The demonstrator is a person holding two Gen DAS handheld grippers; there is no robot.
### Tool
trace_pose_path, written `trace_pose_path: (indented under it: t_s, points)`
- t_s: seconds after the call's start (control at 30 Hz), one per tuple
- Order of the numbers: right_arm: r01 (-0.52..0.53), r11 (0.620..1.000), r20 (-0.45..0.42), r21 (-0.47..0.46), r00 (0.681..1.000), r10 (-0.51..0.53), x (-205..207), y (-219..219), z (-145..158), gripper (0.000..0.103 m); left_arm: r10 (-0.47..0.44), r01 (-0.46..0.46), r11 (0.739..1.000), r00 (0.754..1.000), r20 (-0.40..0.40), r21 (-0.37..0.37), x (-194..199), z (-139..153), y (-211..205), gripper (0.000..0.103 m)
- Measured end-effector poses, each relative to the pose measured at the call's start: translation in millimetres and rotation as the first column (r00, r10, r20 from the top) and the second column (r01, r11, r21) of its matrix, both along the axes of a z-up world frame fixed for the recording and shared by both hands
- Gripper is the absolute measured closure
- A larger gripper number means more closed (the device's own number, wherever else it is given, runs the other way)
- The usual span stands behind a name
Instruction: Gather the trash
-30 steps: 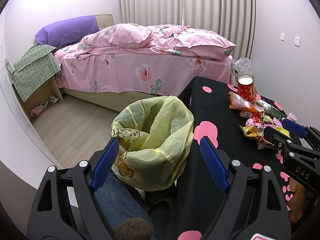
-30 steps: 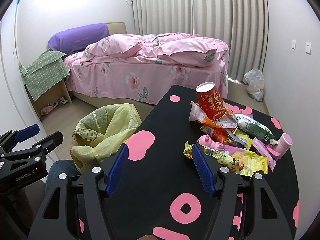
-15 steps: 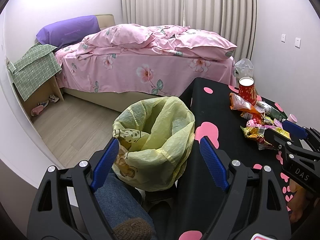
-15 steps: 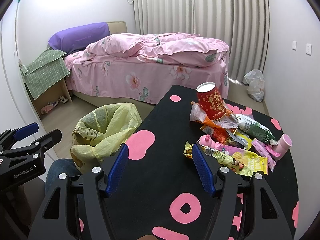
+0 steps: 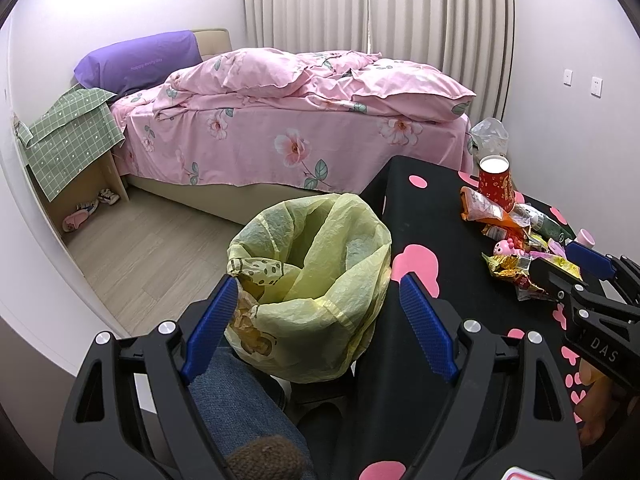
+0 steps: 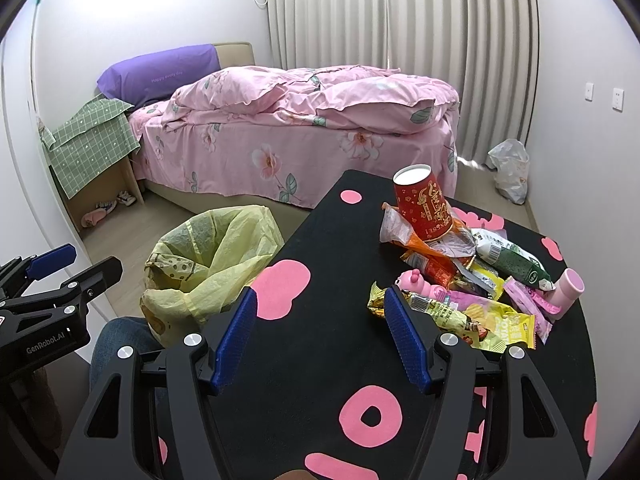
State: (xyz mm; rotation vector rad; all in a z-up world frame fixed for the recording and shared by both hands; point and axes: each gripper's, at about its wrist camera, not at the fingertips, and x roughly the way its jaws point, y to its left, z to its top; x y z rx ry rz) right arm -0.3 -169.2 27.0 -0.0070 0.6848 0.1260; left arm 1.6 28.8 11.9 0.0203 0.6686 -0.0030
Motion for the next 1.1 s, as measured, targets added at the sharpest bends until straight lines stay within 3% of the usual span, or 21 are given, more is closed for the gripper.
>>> trace_pose_path:
  t_s: [0.87,1.1]
  points:
    - [0.004,1.000,-0.003,-0.007,1.000,-0.004,0.4,-1.5,0.1,0.041,0.001,-0.001,1.000,1.000,0.003,-0.002,-1.5,-2.1,1.6,0.024]
    - [0.060,0.998,-0.026,0.006,0.998,-0.060,4.1,-37.5,-10.3,0.041,-0.037,0.037,0.999,0.999,0.001,-0.001,15.5,-11.6,-8.9,0.024]
